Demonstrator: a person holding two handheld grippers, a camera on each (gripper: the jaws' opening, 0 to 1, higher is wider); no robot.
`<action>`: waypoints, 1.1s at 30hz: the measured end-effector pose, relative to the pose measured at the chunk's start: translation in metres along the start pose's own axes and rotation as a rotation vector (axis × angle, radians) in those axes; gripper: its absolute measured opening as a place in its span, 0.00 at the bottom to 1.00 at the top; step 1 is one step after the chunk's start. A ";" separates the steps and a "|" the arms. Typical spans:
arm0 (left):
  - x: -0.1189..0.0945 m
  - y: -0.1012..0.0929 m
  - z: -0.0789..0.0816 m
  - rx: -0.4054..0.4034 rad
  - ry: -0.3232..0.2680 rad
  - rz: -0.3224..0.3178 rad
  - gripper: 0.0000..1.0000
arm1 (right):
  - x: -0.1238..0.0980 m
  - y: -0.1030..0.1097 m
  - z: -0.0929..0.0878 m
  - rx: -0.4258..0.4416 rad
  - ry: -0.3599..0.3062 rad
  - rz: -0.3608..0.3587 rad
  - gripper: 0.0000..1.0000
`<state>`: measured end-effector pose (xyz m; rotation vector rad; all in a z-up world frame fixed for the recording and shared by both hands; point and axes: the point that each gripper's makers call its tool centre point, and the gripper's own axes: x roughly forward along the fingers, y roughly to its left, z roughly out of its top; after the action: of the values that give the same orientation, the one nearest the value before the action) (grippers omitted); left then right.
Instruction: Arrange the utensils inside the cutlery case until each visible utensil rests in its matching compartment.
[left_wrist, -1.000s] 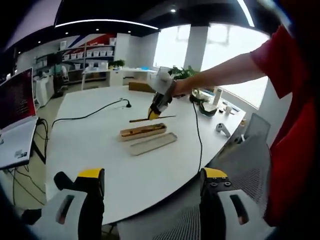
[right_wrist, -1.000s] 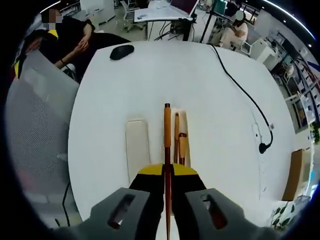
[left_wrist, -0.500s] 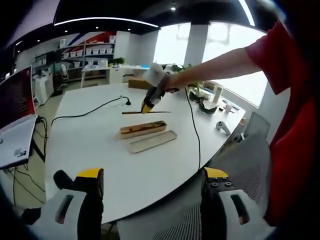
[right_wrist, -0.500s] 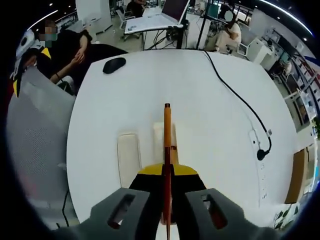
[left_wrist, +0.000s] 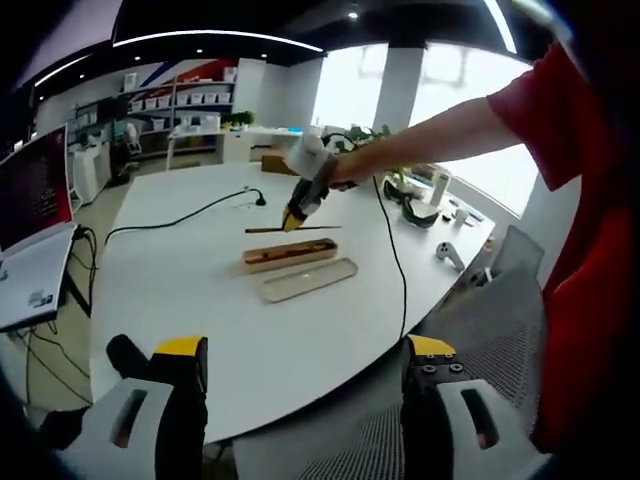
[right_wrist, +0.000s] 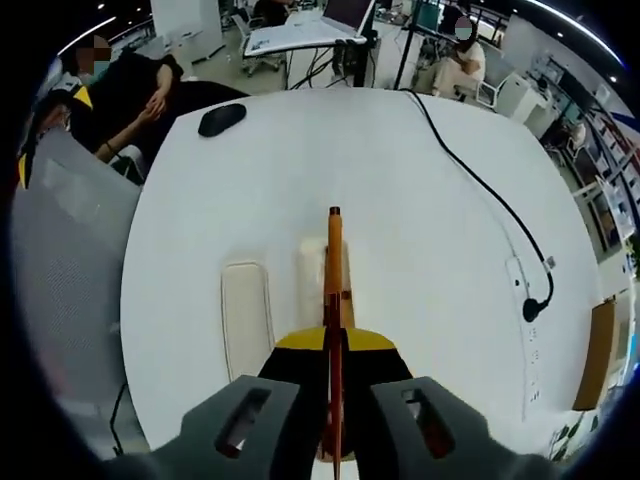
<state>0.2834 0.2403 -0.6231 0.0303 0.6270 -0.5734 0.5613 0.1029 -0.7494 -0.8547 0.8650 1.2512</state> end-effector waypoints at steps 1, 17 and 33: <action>0.000 0.000 -0.001 0.000 0.003 0.002 0.81 | 0.003 0.000 -0.001 0.001 -0.001 0.002 0.01; 0.003 0.004 0.000 -0.035 0.004 0.016 0.80 | 0.031 0.000 -0.007 0.016 0.012 0.030 0.01; 0.005 0.007 -0.005 -0.024 0.029 0.025 0.78 | 0.043 0.005 -0.015 0.049 0.025 0.046 0.01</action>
<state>0.2877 0.2444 -0.6310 0.0240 0.6610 -0.5415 0.5594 0.1084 -0.7947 -0.8174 0.9363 1.2561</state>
